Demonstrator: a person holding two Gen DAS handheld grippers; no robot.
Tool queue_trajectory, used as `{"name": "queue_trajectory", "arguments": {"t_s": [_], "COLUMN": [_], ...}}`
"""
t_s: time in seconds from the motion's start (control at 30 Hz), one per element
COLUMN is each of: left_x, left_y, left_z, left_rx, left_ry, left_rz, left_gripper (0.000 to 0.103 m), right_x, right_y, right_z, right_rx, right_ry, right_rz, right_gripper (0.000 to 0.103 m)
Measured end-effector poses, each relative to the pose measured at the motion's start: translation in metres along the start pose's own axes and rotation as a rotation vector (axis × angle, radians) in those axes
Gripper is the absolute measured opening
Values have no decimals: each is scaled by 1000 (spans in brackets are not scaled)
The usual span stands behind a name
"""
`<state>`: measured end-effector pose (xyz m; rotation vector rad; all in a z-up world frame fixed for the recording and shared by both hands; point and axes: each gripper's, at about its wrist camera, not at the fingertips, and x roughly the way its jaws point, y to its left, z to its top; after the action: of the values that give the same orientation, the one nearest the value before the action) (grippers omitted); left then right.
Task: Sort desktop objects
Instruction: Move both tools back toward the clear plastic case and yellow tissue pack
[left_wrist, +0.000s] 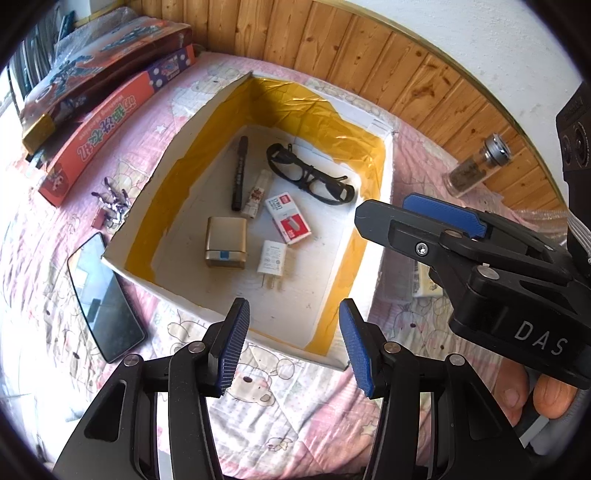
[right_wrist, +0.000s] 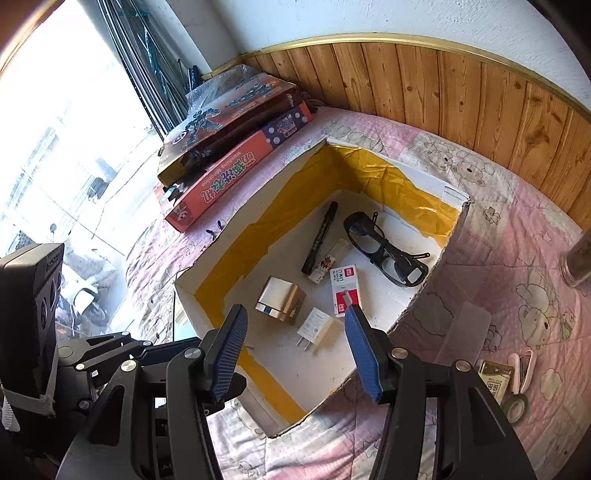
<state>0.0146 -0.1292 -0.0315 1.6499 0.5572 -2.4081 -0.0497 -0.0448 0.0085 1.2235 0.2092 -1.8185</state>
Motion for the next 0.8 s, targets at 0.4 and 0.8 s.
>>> {"name": "queue_trajectory", "arguments": {"t_s": [0.4,0.8], "left_x": [-9,0], "left_y": [-2,-62], "left_z": [-12,-14], "left_rx": [39,210], "left_ry": [-45,-34], "left_rz": [5,-89], "left_gripper": [53,53], "right_x": [-23,-63], "right_y": [-4,-51], "right_z": [-24,-83], "right_rx": [24,184], "right_ry": [-85,-222], "right_rz": [9,-22], "right_gripper": [62,62]}}
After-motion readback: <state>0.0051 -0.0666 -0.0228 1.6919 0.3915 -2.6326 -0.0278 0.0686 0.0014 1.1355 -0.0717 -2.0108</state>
